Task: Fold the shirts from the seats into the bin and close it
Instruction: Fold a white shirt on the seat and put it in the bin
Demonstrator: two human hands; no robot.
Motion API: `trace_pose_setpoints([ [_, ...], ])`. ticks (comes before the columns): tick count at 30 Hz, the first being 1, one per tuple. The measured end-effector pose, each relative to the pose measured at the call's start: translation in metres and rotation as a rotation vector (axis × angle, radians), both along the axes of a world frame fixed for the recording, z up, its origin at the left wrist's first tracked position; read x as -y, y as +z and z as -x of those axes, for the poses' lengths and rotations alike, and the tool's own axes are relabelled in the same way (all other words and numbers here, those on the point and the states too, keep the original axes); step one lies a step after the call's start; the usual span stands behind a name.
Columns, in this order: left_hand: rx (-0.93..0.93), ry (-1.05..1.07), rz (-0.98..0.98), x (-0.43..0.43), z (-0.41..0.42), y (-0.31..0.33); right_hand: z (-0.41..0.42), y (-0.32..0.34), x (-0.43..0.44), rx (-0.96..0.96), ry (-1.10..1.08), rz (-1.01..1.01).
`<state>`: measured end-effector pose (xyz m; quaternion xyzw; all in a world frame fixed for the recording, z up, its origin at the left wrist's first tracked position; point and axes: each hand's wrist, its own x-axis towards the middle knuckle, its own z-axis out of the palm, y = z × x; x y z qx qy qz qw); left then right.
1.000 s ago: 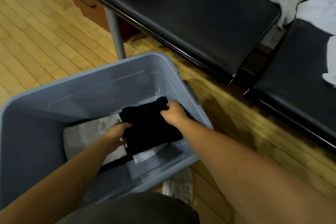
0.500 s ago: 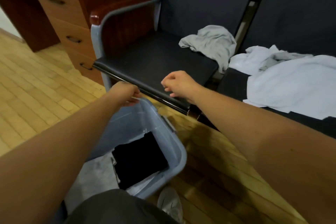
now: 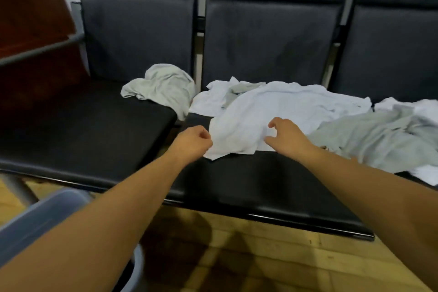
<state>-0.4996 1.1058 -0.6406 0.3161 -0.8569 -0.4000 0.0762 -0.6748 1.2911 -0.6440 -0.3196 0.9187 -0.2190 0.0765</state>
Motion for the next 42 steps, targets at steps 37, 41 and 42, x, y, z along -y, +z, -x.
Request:
trace_pose_setpoints([
  [37, -0.171, -0.503, 0.041, -0.070, -0.029, 0.054, -0.087, 0.078, -0.053, 0.196, 0.239, 0.583],
  [41, -0.218, -0.543, -0.078, -0.093, -0.017, 0.046, -0.097, 0.078, -0.054, 0.236, 0.269, 0.650],
  [42, -0.254, -0.508, -0.089, -0.093, -0.016, 0.046, -0.092, 0.076, -0.057, 0.224, 0.260, 0.652],
])
